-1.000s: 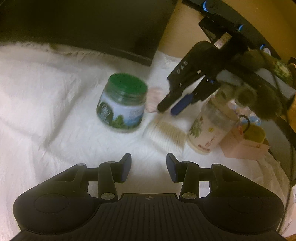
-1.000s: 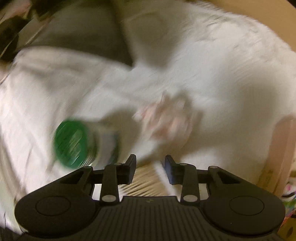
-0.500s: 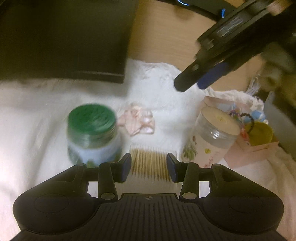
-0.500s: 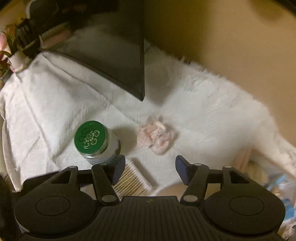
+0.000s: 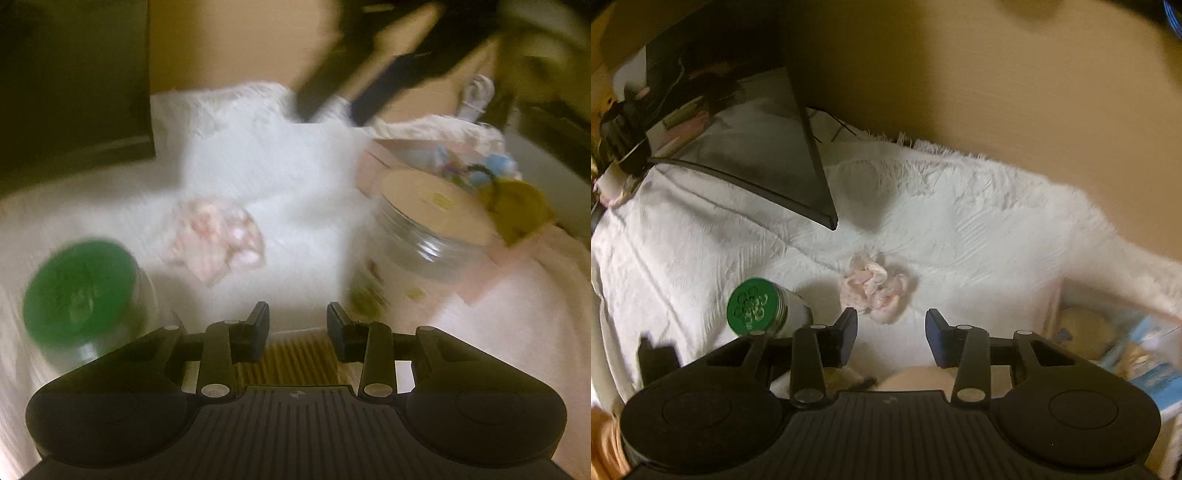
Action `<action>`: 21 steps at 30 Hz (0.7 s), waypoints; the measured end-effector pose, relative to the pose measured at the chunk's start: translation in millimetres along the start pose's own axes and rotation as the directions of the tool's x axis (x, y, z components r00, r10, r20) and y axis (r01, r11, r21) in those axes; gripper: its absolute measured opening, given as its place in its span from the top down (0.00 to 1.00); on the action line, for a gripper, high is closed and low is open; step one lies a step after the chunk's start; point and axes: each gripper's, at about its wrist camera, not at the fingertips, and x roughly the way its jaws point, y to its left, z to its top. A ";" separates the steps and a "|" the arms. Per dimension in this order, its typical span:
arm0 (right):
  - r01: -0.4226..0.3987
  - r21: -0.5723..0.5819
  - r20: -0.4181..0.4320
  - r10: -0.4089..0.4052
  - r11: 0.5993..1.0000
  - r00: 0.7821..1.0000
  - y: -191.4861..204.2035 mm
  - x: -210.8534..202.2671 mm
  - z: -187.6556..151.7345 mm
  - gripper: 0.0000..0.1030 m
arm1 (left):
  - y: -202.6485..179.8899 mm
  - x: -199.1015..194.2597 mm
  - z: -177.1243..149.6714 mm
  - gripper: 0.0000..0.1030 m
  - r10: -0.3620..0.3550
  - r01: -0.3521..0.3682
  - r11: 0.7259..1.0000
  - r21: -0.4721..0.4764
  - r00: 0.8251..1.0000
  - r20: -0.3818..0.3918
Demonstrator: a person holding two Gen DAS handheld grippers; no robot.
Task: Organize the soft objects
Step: 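Move the right tool to the pink lace scrunchie and grasp it, then grasp the cotton swab pack with the left tool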
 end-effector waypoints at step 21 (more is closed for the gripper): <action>-0.041 0.058 -0.058 0.044 0.997 0.997 24.7 68.6 26.3 0.88 | -16.1 -118.9 -87.0 0.62 0.217 -0.218 0.962 -0.163 0.976 -0.028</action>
